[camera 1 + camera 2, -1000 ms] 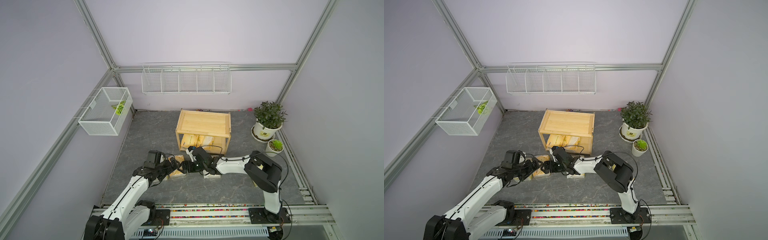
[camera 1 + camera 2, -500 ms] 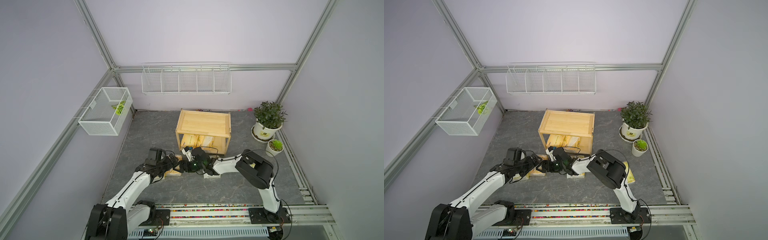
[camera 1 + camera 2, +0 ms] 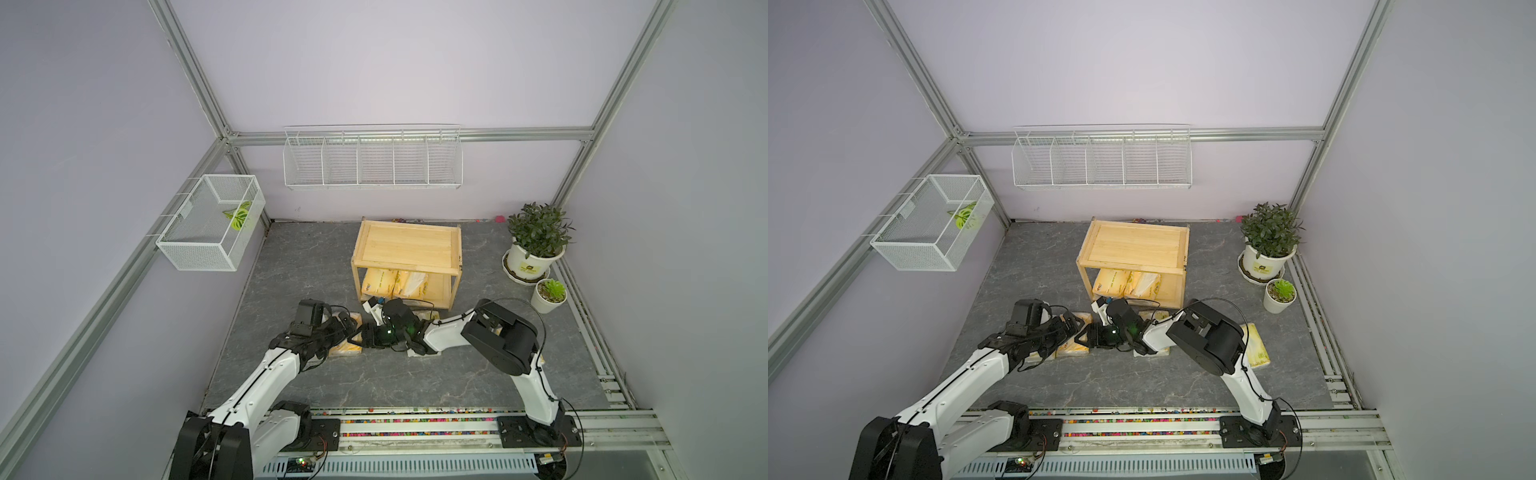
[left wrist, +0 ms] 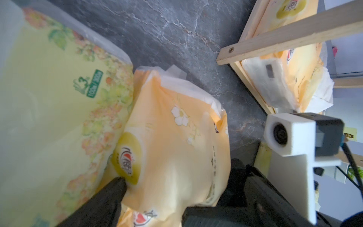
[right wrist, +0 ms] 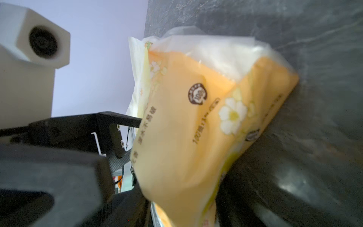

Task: Place the tissue boxes on the shelf by color
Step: Pick up the box of tissues from the center of the board.

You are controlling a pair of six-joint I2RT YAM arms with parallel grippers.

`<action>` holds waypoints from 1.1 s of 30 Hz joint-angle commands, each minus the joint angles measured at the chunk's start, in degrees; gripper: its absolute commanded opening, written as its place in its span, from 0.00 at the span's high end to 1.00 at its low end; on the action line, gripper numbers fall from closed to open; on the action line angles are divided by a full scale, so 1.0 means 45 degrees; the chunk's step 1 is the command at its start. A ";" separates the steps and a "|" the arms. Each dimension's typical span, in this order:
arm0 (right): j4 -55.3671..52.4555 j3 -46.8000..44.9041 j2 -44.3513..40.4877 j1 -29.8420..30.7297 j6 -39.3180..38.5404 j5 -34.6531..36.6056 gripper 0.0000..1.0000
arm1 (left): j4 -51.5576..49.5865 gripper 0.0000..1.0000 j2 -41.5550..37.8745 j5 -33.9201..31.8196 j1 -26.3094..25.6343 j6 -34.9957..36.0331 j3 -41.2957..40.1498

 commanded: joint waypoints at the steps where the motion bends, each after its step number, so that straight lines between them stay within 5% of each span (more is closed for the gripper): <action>1: -0.0399 -0.0569 -0.0169 0.0139 0.0005 0.0151 0.53 | -0.0594 0.00 -0.0284 0.0157 -0.0100 0.0279 0.0513; 7: -0.0471 -0.1109 -0.0983 0.0083 -0.0126 0.0358 0.67 | -0.1229 0.00 -0.0353 0.0054 -0.0107 0.0534 0.1560; 17: -0.1949 -0.1535 -0.2892 0.0092 -0.0856 0.0765 0.68 | -0.2170 0.00 -0.0381 -0.0170 -0.0090 0.1163 0.3055; 24: -0.3788 -0.1934 -0.3945 0.0045 -0.1843 0.1481 0.66 | -0.2045 0.00 -0.0681 -0.0024 -0.0114 0.1066 0.2289; 27: -0.4144 -0.2031 -0.3867 -0.0006 -0.2018 0.1567 0.62 | -0.1926 0.00 -0.0998 0.0101 -0.0107 0.0798 0.1673; 33: -0.4459 -0.2100 -0.3510 -0.0083 -0.2239 0.1655 0.29 | -0.1722 0.00 -0.1489 0.0103 -0.0495 0.0117 0.0702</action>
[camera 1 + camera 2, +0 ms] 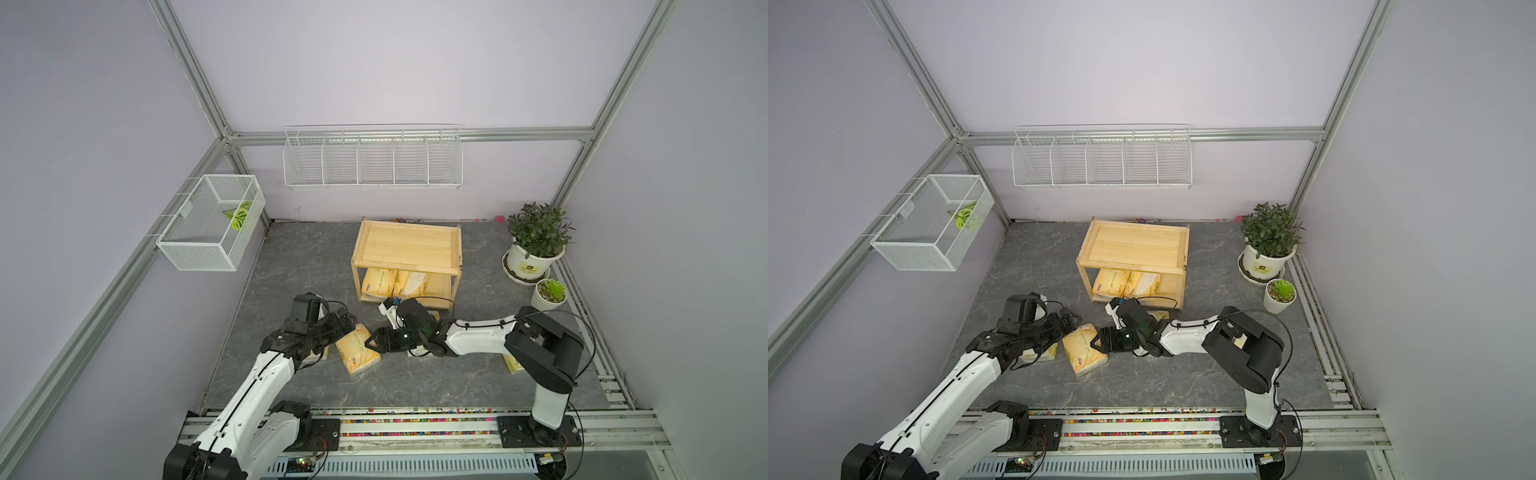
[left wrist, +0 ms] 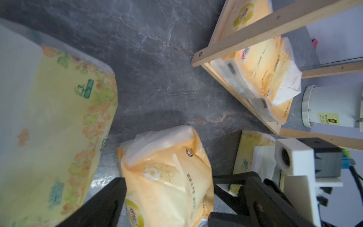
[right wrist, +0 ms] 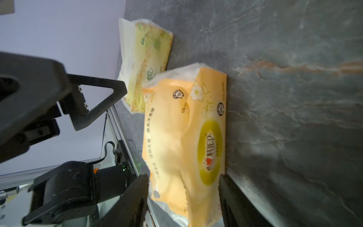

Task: Place the tissue boxes on the shelf by color
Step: Pick up the box of tissues from the center of the board.

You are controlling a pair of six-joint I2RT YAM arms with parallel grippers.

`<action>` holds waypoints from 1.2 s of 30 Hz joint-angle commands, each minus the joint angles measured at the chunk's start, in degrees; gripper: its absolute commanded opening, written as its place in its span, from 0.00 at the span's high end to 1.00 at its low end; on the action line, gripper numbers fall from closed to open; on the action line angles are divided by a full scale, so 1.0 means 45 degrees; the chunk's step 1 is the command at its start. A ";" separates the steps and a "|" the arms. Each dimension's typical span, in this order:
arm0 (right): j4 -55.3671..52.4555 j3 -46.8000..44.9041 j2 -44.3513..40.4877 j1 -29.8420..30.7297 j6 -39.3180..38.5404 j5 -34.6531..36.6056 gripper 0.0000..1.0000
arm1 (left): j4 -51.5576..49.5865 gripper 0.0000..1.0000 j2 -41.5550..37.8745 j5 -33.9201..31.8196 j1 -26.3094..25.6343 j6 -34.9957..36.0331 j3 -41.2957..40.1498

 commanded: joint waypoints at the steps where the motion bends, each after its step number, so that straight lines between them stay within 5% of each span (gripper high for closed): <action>1: -0.0347 -0.0231 0.0227 -0.0100 -0.0419 0.0174 0.25 | 0.0056 0.00 -0.0422 -0.0128 -0.0526 -0.0527 -0.0347; 12: -0.0538 -0.0491 0.0307 -0.0678 -0.0863 -0.0538 0.17 | -0.0277 0.00 -0.1633 -0.1300 -0.1246 -0.2096 -0.1553; 24: 0.0208 -0.0364 0.0965 -0.0477 -0.0623 -0.1652 0.13 | 0.2465 0.00 -0.0371 -0.0742 -0.1251 -0.2356 -0.2812; 36: 0.6939 -0.0503 0.3617 -0.0059 0.2728 -0.4750 0.11 | 0.3807 0.00 -0.0170 -0.0361 -0.1473 -0.2736 -0.3616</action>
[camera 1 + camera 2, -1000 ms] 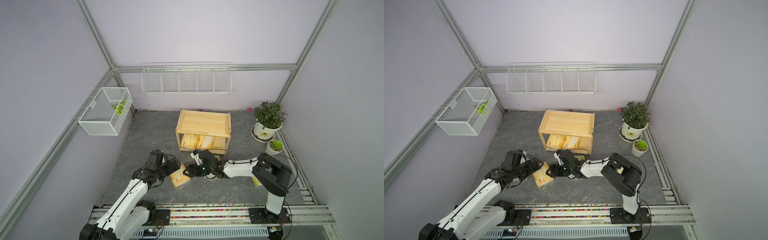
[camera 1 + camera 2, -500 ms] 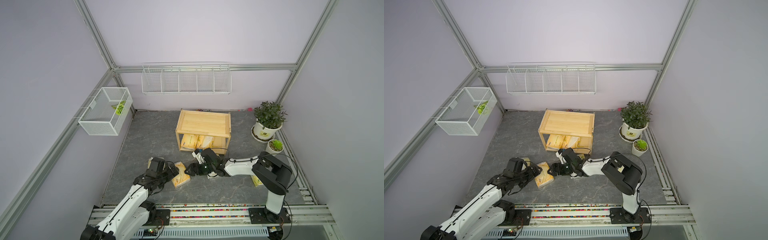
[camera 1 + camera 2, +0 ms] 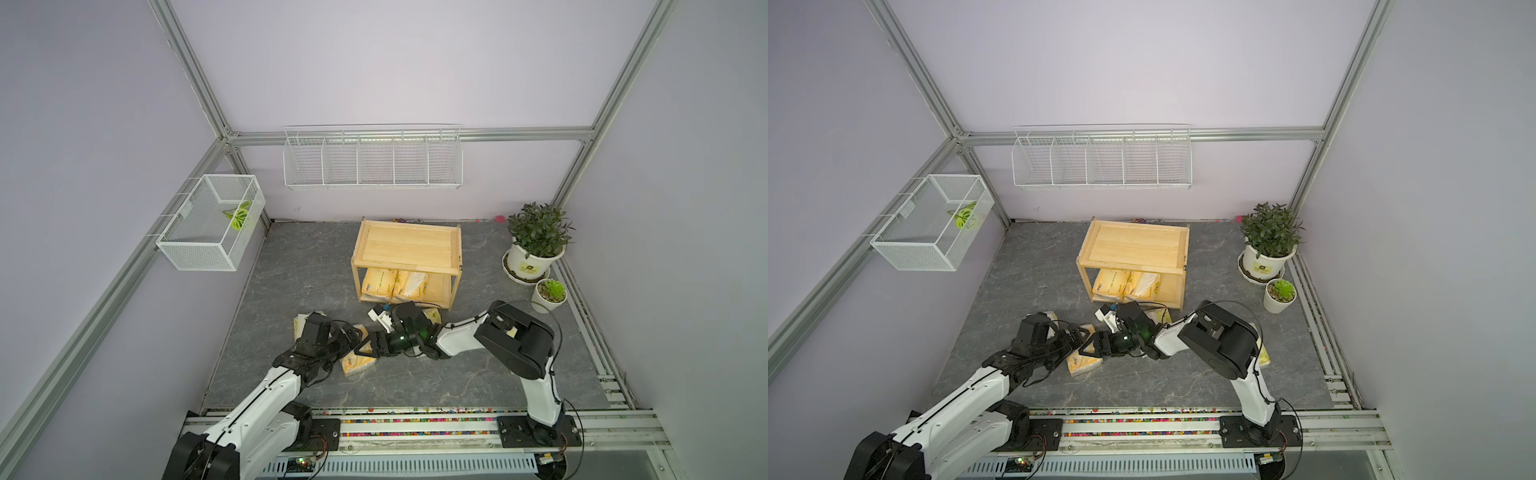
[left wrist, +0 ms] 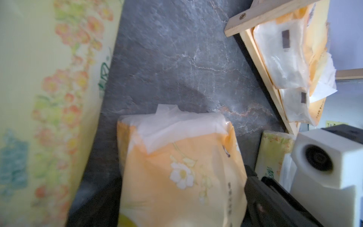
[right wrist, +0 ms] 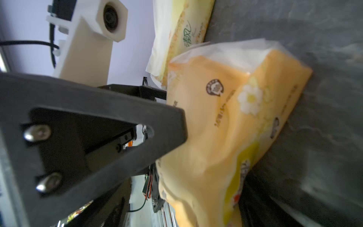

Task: Place the tissue boxes on the shelf by color
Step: Pick up the box of tissues from the center of the board.

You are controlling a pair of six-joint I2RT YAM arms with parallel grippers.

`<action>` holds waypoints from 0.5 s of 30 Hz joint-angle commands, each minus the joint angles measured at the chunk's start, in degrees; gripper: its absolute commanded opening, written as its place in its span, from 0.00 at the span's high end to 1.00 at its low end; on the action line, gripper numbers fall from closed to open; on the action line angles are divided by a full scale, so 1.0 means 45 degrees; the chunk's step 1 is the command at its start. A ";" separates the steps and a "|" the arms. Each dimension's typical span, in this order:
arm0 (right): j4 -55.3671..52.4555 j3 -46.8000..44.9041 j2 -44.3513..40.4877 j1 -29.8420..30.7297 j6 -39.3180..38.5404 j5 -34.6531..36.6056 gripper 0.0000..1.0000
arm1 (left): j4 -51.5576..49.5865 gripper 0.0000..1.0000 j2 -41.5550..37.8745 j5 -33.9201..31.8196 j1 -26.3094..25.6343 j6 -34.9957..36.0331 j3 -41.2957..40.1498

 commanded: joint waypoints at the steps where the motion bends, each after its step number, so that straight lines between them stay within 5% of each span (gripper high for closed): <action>1: 0.1463 -0.0334 0.1030 0.0193 0.1443 -0.0788 0.11 | 0.0167 0.00 0.0025 0.0299 -0.0174 -0.0269 -0.0519; 7: 0.1037 -0.0060 0.1021 0.0300 0.1315 -0.0777 0.18 | -0.0035 0.00 -0.0121 0.0234 -0.0240 -0.0150 -0.0363; 15: 0.0351 -0.0538 0.0558 0.0199 0.0936 -0.0325 0.40 | -0.0516 0.00 -0.0389 0.0192 -0.0237 -0.0025 -0.0002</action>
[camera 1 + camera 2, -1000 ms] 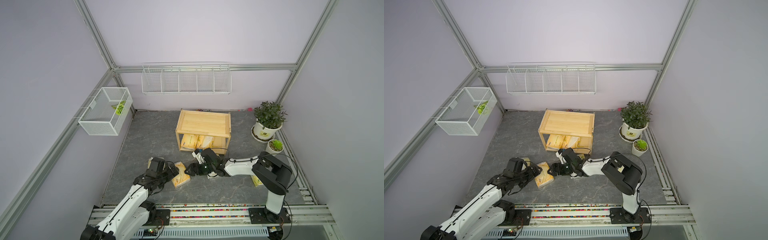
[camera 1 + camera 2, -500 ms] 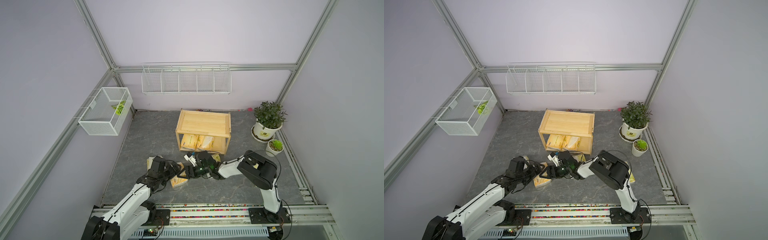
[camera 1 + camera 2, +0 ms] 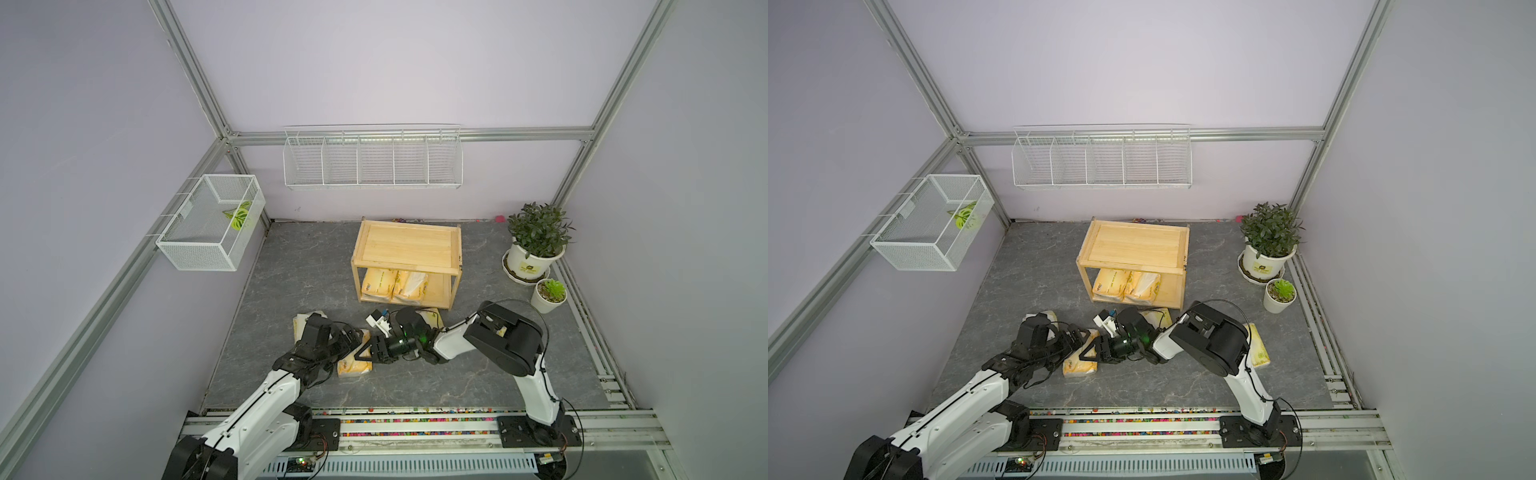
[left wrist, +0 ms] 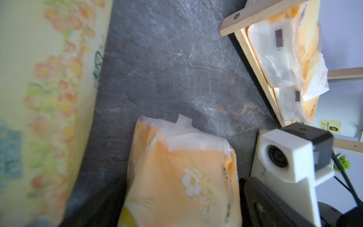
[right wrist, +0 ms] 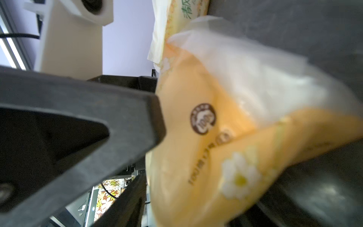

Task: Place the tissue boxes on the shelf by color
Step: Pick up the box of tissues from the center of the board, then place a box of tissues on the shelf.

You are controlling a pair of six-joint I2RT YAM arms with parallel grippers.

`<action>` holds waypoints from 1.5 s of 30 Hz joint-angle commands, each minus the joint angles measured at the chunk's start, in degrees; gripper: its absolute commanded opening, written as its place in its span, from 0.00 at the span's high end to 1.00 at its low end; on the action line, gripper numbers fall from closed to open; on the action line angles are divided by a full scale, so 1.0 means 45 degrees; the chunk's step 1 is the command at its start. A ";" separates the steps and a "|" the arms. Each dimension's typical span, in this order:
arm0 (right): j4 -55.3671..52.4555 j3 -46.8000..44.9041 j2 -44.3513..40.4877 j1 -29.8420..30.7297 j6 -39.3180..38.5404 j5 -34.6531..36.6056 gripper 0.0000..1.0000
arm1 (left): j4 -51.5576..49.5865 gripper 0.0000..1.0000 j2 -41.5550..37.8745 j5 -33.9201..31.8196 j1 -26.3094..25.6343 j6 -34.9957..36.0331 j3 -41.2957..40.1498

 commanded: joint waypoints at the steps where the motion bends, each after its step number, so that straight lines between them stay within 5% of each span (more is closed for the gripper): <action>1: -0.0529 -0.0398 -0.0059 0.0025 -0.0175 0.0346 0.42 | -0.0565 0.00 -0.0069 0.0255 -0.0106 0.0119 0.0183; 12: -0.2987 -0.1102 -0.2559 -0.0035 -0.1441 0.1683 0.64 | -0.2391 0.00 -0.0538 -0.0137 -0.0102 0.1156 0.2315; 29: -0.6468 -0.3285 -0.8502 -0.0911 -0.2232 0.4236 0.68 | -0.4045 0.00 0.0515 -0.0035 -0.0096 0.3440 0.6644; 38: -1.0541 -0.4404 -1.2583 -0.2977 -0.2795 0.5871 0.68 | -0.3572 0.00 0.1078 0.0369 -0.0269 0.4010 0.7012; 45: -1.1574 -0.4675 -1.3656 -0.4258 -0.2788 0.6367 0.68 | -0.2924 0.00 0.1795 -0.0624 -0.1563 0.3900 0.7070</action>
